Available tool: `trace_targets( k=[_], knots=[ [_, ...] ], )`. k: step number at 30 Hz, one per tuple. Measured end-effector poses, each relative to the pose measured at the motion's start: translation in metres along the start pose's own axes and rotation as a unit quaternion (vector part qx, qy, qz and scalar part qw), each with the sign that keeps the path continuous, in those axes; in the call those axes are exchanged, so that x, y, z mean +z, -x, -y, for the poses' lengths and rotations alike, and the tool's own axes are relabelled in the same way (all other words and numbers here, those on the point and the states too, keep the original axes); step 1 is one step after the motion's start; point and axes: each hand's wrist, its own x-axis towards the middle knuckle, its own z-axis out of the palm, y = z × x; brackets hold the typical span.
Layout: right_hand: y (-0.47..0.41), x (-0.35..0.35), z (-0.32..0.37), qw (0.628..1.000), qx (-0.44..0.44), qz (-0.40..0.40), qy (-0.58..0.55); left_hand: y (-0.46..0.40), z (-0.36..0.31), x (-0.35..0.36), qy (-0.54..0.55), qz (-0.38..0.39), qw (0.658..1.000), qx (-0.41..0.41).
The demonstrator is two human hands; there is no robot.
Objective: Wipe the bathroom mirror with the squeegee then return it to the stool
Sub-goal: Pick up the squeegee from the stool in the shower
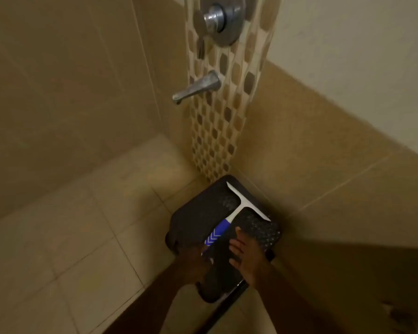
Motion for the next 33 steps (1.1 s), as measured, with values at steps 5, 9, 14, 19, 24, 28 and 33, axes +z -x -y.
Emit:
trace_targets(
  k=[5,9,14,19,24,28,33],
  knots=[
    [-0.037,0.010,-0.010,0.999,-0.027,0.002,-0.045,-0.027,0.020,0.014,-0.001,-0.032,0.999,0.016],
    [-0.057,0.016,-0.020,0.998,-0.020,-0.007,-0.060,-0.038,0.036,0.023,-0.004,-0.048,0.998,0.040],
    [-0.072,0.017,-0.027,0.998,0.004,0.006,-0.061,-0.046,0.046,0.029,0.025,-0.071,0.997,0.036],
    [-0.075,0.017,-0.030,0.998,0.015,-0.033,-0.043,-0.044,0.044,0.029,0.054,-0.098,0.993,0.023],
    [-0.061,0.020,-0.018,0.997,-0.005,-0.059,-0.047,-0.035,0.024,0.023,0.055,-0.081,0.995,0.013],
    [-0.042,0.021,-0.004,0.996,-0.027,-0.071,-0.038,-0.017,-0.003,0.014,0.073,-0.067,0.994,0.047],
    [0.002,0.022,0.007,0.994,-0.052,-0.056,-0.078,0.017,-0.026,-0.002,0.054,-0.057,0.994,0.070]
  ],
)
